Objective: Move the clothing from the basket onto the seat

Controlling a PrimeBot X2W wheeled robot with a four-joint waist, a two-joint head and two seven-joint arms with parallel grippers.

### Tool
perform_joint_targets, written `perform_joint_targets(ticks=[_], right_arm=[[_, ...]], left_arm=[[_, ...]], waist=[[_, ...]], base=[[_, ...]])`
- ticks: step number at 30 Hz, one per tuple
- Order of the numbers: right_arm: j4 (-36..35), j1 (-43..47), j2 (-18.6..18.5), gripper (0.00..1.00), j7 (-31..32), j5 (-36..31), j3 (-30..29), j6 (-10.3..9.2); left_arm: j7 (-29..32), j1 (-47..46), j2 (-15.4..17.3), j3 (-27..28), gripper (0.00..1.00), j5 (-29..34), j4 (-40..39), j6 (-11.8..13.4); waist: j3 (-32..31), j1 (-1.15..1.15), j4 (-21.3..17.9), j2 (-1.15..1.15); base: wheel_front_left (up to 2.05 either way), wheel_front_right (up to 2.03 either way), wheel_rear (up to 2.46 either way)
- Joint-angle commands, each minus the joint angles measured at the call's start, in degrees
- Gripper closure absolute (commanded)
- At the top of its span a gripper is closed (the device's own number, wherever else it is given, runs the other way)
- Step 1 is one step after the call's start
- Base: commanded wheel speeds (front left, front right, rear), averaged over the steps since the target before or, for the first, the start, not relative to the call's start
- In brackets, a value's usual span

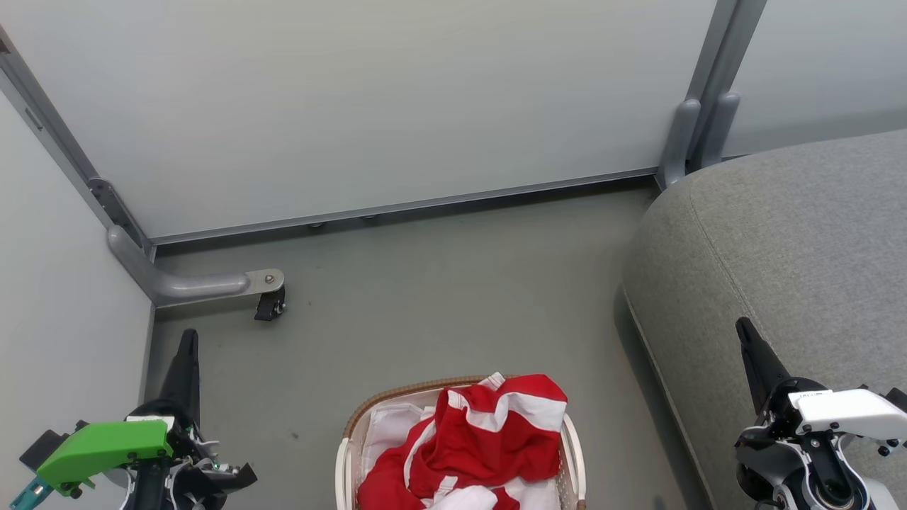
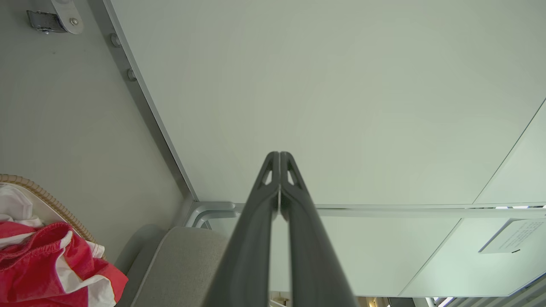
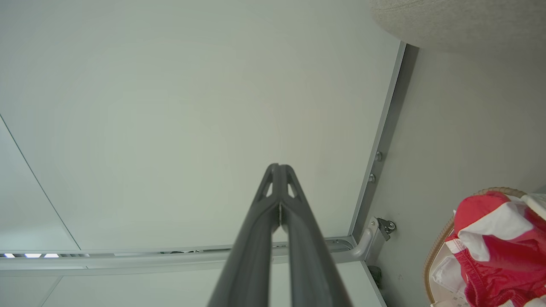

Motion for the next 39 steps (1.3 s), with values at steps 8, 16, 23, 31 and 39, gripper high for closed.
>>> perform_joint_targets(ticks=[8,16,23,31,39], right_arm=[[-0.2,-0.5,-0.4,1.0,0.1,0.2,-0.1,-0.02],[-0.2,-0.5,-0.4,1.0,0.1,0.2,-0.1,-0.01],[-0.2,-0.5,-0.4,1.0,0.1,0.2,-0.1,-0.01],[-0.2,-0.5,-0.4,1.0,0.1,0.2,-0.1,-0.01],[-0.2,-0.5,-0.4,1.0,0.1,0.2,-0.1,-0.01]], left_arm=[[0.1,-0.7,0.0,0.0,1.0,0.3,-0.1,-0.1],[0.1,-0.7,0.0,0.0,1.0,0.3,-0.1,-0.1],[0.1,-0.7,0.0,0.0,1.0,0.3,-0.1,-0.1],[0.1,-0.7,0.0,0.0,1.0,0.3,-0.1,-0.1],[0.1,-0.7,0.0,0.0,1.0,0.3,-0.1,-0.1]], waist=[[0.0,0.0,0.0,0.0],[0.0,0.0,0.0,0.0],[0.0,0.0,0.0,0.0],[0.0,0.0,0.0,0.0],[0.0,0.0,0.0,0.0]], base=[[0.0,0.0,0.0],[0.0,0.0,0.0],[0.0,0.0,0.0],[0.0,0.0,0.0],[0.0,0.0,0.0]])
